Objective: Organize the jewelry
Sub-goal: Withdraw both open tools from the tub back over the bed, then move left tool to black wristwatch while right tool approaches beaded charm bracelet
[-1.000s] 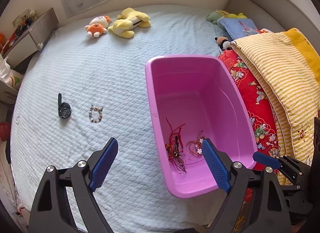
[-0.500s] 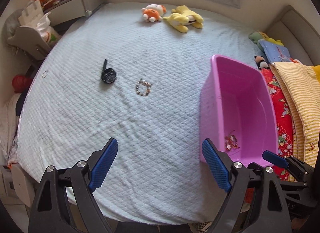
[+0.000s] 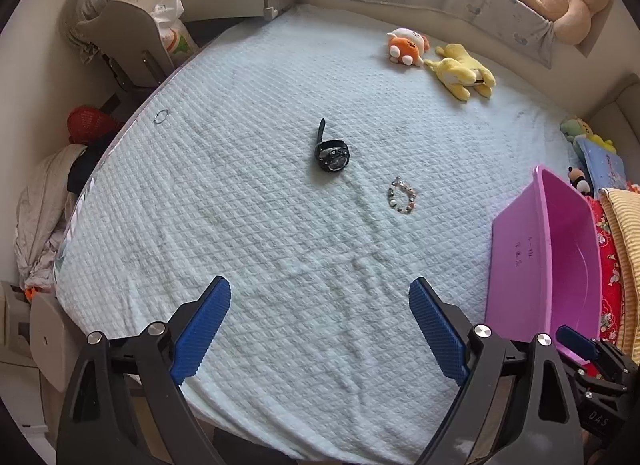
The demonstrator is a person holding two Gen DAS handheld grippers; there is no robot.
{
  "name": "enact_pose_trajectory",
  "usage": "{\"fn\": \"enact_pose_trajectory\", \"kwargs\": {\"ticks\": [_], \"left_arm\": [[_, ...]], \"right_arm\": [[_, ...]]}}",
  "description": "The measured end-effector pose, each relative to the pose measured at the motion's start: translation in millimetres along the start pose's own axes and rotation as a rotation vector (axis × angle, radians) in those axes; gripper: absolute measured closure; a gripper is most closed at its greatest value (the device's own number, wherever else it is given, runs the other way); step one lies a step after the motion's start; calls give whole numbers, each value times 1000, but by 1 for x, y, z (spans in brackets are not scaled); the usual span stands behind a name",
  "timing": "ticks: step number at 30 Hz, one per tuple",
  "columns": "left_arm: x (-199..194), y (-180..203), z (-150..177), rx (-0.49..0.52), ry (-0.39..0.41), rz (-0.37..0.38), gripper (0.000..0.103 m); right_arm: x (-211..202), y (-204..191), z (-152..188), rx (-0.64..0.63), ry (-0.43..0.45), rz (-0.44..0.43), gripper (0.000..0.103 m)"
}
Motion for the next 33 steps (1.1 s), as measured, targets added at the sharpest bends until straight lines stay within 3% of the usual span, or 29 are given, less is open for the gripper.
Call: {"fn": "enact_pose_trajectory", "kwargs": {"ticks": [11,17,23,33], "left_arm": [[80,-63,-59,277,40,118,14],[133,-79,-79,303,49,148,11],[192,-68,-85,322,119,152,10],[296,-30,-87,369,186,167,9]], "right_arm": [[61,-59,-8,273,126,205,40],[98,-76,-16,327,169,266,39],[155,-63,-27,321,192,299,39],[262,-6,-55,280,306,318,40]]}}
Point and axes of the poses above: each gripper's, at about its wrist camera, not at the fingertips, and x roughly the way its jaws point, y to its right, z to its underside, the point moved 3 cm from there along x, roughly the way its jaws point
